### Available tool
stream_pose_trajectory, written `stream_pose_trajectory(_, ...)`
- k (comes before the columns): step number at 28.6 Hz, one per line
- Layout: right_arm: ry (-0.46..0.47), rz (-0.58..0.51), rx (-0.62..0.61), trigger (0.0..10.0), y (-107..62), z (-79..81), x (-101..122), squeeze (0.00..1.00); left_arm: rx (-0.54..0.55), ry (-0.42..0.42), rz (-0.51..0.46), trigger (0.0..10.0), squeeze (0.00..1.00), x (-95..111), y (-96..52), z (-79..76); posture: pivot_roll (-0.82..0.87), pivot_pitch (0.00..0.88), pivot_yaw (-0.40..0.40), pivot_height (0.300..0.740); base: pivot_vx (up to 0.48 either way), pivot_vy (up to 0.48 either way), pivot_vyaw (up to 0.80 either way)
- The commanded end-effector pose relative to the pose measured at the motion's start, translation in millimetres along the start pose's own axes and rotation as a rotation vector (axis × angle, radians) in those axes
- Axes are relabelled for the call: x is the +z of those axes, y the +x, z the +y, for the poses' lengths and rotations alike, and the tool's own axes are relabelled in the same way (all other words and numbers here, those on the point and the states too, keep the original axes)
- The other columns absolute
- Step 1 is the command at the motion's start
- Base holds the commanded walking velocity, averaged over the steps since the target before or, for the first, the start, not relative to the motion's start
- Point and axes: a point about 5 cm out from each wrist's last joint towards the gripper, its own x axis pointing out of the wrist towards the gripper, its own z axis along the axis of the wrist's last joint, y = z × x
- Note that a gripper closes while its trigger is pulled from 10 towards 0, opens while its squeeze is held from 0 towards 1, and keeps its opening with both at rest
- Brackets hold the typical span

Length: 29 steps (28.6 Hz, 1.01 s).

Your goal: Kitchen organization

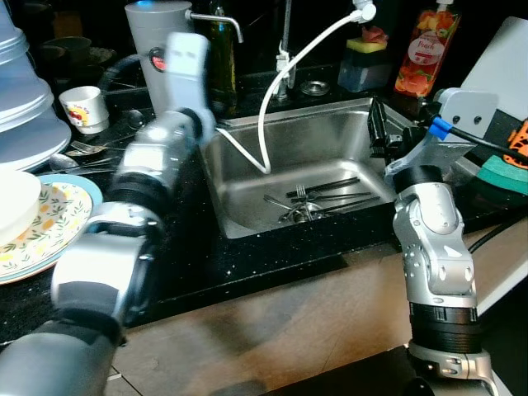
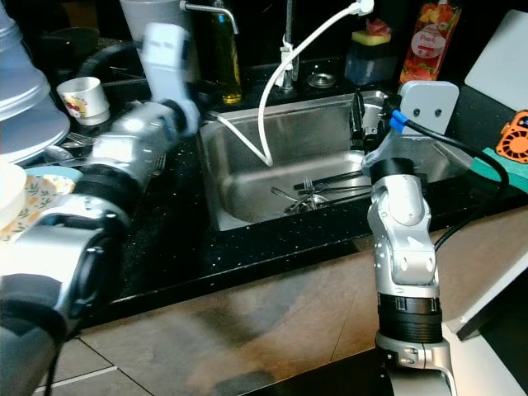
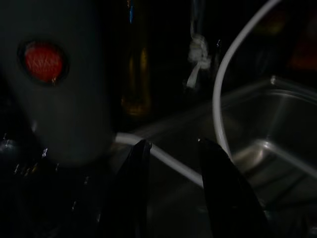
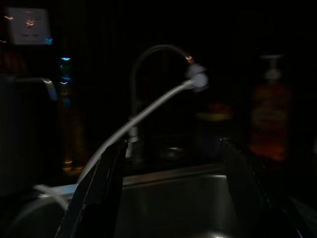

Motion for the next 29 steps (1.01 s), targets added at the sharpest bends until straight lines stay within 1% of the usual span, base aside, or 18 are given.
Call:
stream_pose_trajectory(1, 0.01, 0.002, 0.015, 10.0, 1.4, 3.7, 0, 0.0, 0.033, 0.006, 0.06, 10.0, 0.0, -6, -6.2, 5.4, 0.0, 0.0, 0.012, 0.74, 0.0, 0.0, 0.0)
stream_pose_trajectory(3, 0.019, -0.001, 0.028, 10.0, 2.7, 7.4, -1, 0.0, 0.077, 0.002, 0.107, 10.0, 0.0, -14, -17.7, 9.1, 0.03, 0.0, 0.019, 0.74, 0.0, 0.0, 0.0)
stream_pose_trajectory(4, 0.038, -0.001, 0.033, 10.0, 3.6, 9.6, -1, 0.0, 0.129, 0.016, 0.146, 10.0, 0.0, -20, -29.1, 12.2, 0.03, 0.0, 0.018, 0.74, 0.0, 0.0, 0.0)
stream_pose_trajectory(7, 0.07, 0.006, 0.032, 10.0, 4.3, 12.1, -3, 0.0, 0.184, 0.047, 0.166, 10.0, 0.0, -22, -44.1, 14.7, 0.06, 0.0, 0.006, 0.74, 0.0, 0.0, 0.0)
stream_pose_trajectory(8, 0.07, 0.006, 0.032, 10.0, 4.3, 12.1, -3, 0.0, 0.184, 0.047, 0.166, 10.0, 0.0, -22, -44.1, 14.7, 0.06, 0.0, 0.006, 0.74, 0.0, 0.0, 0.0)
stream_pose_trajectory(9, 0.077, 0.011, 0.039, 10.0, 4.2, 15.0, -4, 0.0, 0.193, 0.048, 0.173, 10.0, 0.29, -23, -48.6, 16.1, 0.07, 0.0, 0.002, 0.74, 0.0, 0.0, 0.0)
stream_pose_trajectory(10, 0.083, 0.015, 0.051, 10.0, 4.2, 18.2, -5, 0.0, 0.202, 0.048, 0.179, 10.0, 1.0, -25, -51.8, 17.6, 0.06, 0.0, 0.0, 0.74, 0.0, 0.0, 0.0)
stream_pose_trajectory(12, 0.089, 0.019, 0.073, 10.0, 4.4, 23.4, -6, 0.0, 0.216, 0.035, 0.2, 10.0, 1.0, -26, -57.7, 17.3, 0.07, 0.0, -0.005, 0.74, 0.0, 0.0, 0.0)
stream_pose_trajectory(14, 0.09, 0.02, 0.075, 10.0, 4.5, 23.7, -6, 0.0, 0.216, 0.033, 0.203, 10.0, 1.0, -26, -58.2, 16.7, 0.07, 0.0, -0.005, 0.74, 0.0, 0.0, 0.0)
stream_pose_trajectory(15, 0.09, 0.019, 0.075, 10.0, 4.7, 23.6, -6, 0.0, 0.221, 0.031, 0.209, 10.0, 0.0, -26, -59.3, 15.5, 0.07, 0.0, -0.005, 0.74, 0.0, 0.0, 0.0)
stream_pose_trajectory(17, 0.089, 0.019, 0.074, 10.0, 5.3, 23.0, -6, 0.0, 0.232, 0.018, 0.234, 10.0, 0.0, -28, -64.1, 12.4, 0.07, 0.0, -0.005, 0.74, 0.0, 0.0, 0.0)
stream_pose_trajectory(18, 0.089, 0.02, 0.073, 10.0, 5.3, 22.6, -6, 0.0, 0.243, 0.02, 0.248, 10.0, 1.0, -31, -65.7, 13.7, 0.07, 0.0, -0.005, 0.74, 0.0, 0.0, 0.0)
stream_pose_trajectory(22, 0.092, 0.021, 0.07, 10.0, 5.0, 22.1, -7, 0.0, 0.272, 0.016, 0.283, 10.0, 1.0, -37, -70.2, 16.8, 0.06, 0.0, -0.001, 0.74, 0.0, 0.0, 0.0)
stream_pose_trajectory(23, 0.094, 0.022, 0.07, 10.0, 4.7, 22.4, -7, 0.0, 0.263, 0.017, 0.294, 10.0, 0.0, -40, -71.7, 15.6, 0.06, 0.0, -0.001, 0.74, 0.0, 0.0, 0.0)
stream_pose_trajectory(24, 0.095, 0.022, 0.07, 10.0, 4.5, 22.7, -7, 0.0, 0.256, 0.018, 0.3, 10.0, 0.0, -41, -72.7, 14.7, 0.06, 0.0, -0.001, 0.74, 0.0, 0.0, 0.0)
stream_pose_trajectory(25, 0.097, 0.024, 0.073, 10.0, 4.3, 23.7, -8, 0.0, 0.238, -0.001, 0.319, 10.0, 0.0, -46, -72.1, 12.9, 0.07, 0.0, -0.002, 0.74, 0.0, 0.0, 0.0)
stream_pose_trajectory(27, 0.098, 0.024, 0.074, 10.0, 4.2, 24.3, -8, 0.0, 0.232, -0.018, 0.331, 10.0, 0.0, -50, -71.1, 12.4, 0.07, 0.0, -0.002, 0.74, 0.0, 0.0, 0.0)
stream_pose_trajectory(29, 0.099, 0.022, 0.078, 10.0, 5.2, 25.7, -8, 0.0, 0.232, -0.113, 0.382, 10.0, 0.0, -67, -66.4, 15.1, 0.06, 0.0, -0.004, 0.74, 0.0, 0.0, 0.0)
